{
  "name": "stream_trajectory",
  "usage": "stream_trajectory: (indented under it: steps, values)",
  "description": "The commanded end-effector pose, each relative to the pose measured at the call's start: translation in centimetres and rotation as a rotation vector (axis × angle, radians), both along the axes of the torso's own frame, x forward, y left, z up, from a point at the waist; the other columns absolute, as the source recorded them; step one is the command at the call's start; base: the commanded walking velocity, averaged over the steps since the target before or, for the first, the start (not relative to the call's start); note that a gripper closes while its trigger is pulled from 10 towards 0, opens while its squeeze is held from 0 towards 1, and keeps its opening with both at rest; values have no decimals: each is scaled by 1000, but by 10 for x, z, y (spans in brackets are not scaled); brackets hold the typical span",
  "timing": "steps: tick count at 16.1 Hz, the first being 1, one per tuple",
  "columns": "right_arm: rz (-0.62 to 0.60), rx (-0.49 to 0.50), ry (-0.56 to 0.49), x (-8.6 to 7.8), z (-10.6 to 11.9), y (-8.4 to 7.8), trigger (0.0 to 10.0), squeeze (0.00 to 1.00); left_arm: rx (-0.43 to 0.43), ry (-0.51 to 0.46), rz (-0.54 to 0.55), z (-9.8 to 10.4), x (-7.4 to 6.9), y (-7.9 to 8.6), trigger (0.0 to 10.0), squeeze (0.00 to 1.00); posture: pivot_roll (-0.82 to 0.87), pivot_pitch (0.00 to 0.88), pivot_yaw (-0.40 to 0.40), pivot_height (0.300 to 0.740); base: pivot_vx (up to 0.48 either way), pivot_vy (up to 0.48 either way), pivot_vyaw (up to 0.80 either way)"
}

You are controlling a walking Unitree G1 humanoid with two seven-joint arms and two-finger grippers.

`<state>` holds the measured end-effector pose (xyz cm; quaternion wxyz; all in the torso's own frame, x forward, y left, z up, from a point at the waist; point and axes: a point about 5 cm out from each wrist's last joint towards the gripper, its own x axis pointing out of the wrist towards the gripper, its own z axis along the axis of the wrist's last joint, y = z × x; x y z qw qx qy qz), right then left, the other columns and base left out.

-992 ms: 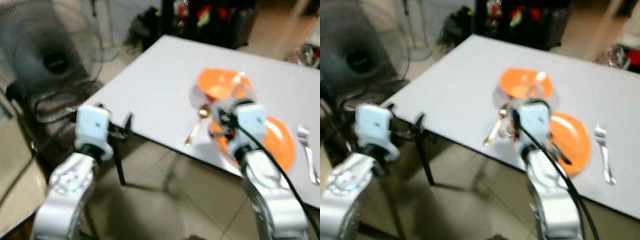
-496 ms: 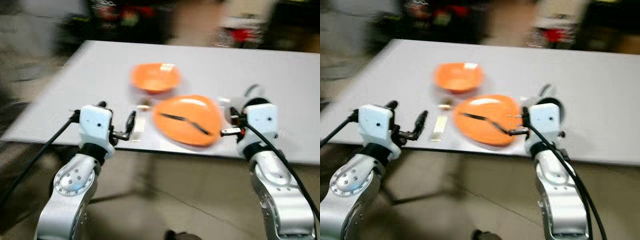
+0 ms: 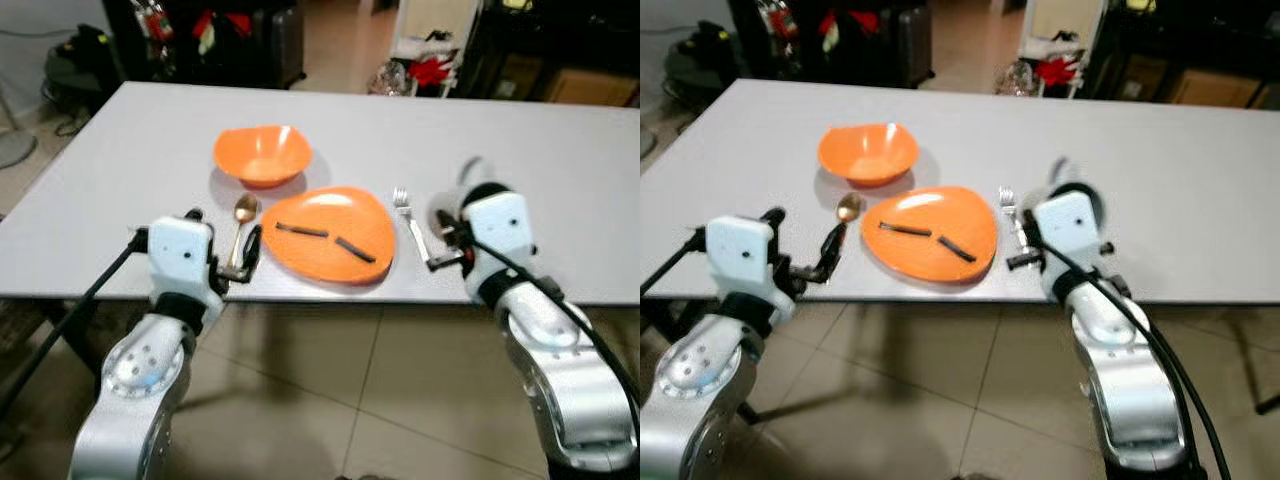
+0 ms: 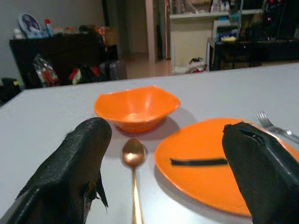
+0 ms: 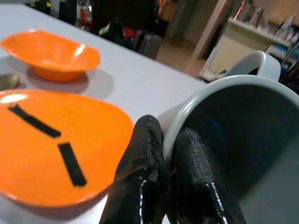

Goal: Setting the table

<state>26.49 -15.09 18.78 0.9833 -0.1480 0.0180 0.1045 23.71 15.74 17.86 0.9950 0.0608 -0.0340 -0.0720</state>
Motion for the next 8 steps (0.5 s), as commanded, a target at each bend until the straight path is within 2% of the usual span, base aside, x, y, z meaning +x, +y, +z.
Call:
stream_trajectory:
  steps: [1, 8]
  values:
    - [23, -6, -3, 1, 2, 1, 10000, 0, -12, -9, 11, 2, 0, 0, 10000, 0, -42, 31, -54, 740, 349, 0, 0]
    - [56, -10, 8, 4, 2, 5, 10000, 0, 26, -19, -9, 4, 1, 1, 10000, 0, -45, 28, -55, 740, 375, 0, 0]
